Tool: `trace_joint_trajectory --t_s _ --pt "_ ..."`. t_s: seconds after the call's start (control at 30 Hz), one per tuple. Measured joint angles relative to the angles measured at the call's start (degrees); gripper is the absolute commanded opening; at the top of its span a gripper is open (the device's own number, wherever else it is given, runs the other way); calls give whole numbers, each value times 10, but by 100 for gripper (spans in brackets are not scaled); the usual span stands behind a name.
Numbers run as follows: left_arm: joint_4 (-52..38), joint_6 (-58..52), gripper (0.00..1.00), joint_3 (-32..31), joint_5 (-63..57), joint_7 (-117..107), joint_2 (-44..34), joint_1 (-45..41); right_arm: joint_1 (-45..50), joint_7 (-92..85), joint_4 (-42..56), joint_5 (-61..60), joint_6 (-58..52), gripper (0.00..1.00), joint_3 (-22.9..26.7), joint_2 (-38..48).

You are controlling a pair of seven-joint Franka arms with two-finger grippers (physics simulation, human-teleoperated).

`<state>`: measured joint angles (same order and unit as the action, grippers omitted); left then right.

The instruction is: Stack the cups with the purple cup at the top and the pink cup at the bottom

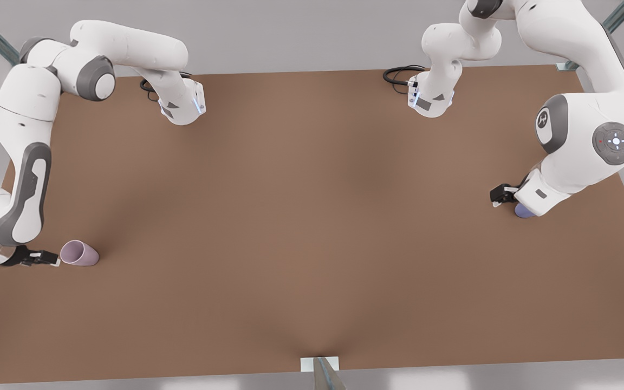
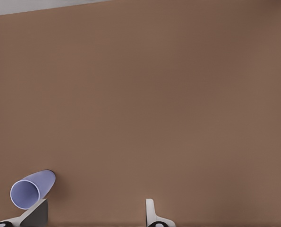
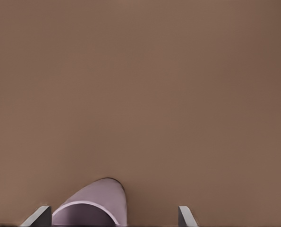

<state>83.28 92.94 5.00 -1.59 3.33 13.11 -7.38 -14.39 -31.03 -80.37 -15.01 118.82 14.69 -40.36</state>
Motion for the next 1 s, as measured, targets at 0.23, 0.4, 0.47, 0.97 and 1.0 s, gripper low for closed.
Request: trace_joint_trajectory --t_s 0.23,0.4,0.47,0.97,1.0 --pt "0 1 100 3 1 2 8 0 -3 -93 -71 -14 34 100 -1 1" --pt "0 1 100 5 2 3 11 0 -4 -145 -87 -11 57 100 -1 3" --pt "0 1 100 5 3 4 12 1 -4 -164 -104 -11 71 80 -1 2" --pt "0 2 100 29 6 5 24 1 4 -220 -158 64 86 21 -112 114" --pt "0 2 100 32 6 5 24 0 5 -207 -165 81 70 21 -146 137"
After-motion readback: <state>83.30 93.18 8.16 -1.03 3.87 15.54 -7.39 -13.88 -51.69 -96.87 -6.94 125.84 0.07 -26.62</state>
